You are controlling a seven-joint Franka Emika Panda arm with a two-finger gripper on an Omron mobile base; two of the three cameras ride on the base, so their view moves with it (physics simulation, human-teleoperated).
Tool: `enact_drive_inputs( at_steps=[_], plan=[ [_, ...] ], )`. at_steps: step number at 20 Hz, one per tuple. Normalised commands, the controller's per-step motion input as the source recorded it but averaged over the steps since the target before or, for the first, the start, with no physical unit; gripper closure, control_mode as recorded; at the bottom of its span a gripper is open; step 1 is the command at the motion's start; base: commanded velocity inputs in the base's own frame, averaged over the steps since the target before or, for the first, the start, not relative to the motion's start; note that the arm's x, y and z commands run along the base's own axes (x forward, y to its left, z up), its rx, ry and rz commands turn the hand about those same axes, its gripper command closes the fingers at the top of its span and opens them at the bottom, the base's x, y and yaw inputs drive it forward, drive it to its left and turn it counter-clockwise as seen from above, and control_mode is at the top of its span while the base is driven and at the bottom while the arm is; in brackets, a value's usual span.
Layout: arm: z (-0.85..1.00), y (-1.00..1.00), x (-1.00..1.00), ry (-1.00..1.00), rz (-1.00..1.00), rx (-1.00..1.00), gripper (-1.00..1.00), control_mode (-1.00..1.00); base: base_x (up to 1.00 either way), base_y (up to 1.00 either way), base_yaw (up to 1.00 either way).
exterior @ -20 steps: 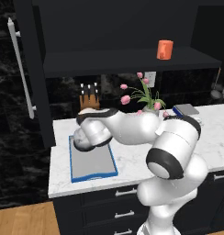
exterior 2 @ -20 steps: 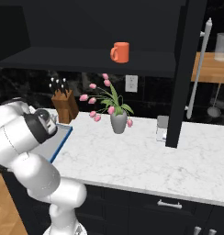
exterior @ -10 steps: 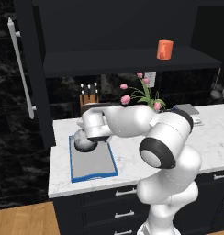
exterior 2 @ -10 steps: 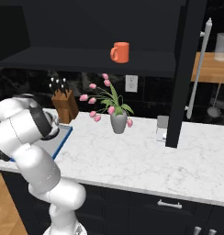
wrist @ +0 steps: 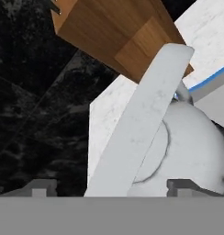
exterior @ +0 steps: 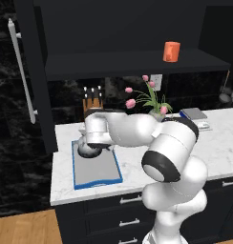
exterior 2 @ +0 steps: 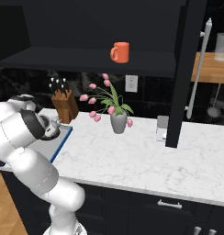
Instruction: Pick the kettle from the counter and place it on the tray. Then pick the mug from the cabinet and place it on the tray. Then close the cabinet doors.
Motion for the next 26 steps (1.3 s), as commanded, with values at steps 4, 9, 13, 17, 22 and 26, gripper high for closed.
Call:
enact_drive_inputs(
  at_steps=[4, 9, 13, 17, 22, 26],
  plan=[
    [0.80, -0.07, -0.21, 0.12, 0.00, 0.00, -1.00, -1.00, 0.00, 0.00, 0.00],
    [0.92, -0.41, -0.14, 0.26, -0.01, 0.00, -1.00, -1.00, 0.00, 0.00, 0.00],
    [1.00, -0.58, 0.00, 0.33, -0.04, 0.00, -1.00, -1.00, 0.00, 0.00, 0.00],
    [1.00, -0.56, -0.14, 0.26, -0.01, 0.00, -1.00, -1.00, 0.00, 0.00, 0.00],
    [0.91, -0.29, -0.43, 0.09, 0.00, -0.01, -1.00, -1.00, 0.00, 0.00, 0.00],
    [0.05, -0.02, -0.06, 0.05, 0.00, -0.02, -1.00, -1.00, 0.00, 0.00, 0.00]
  ],
)
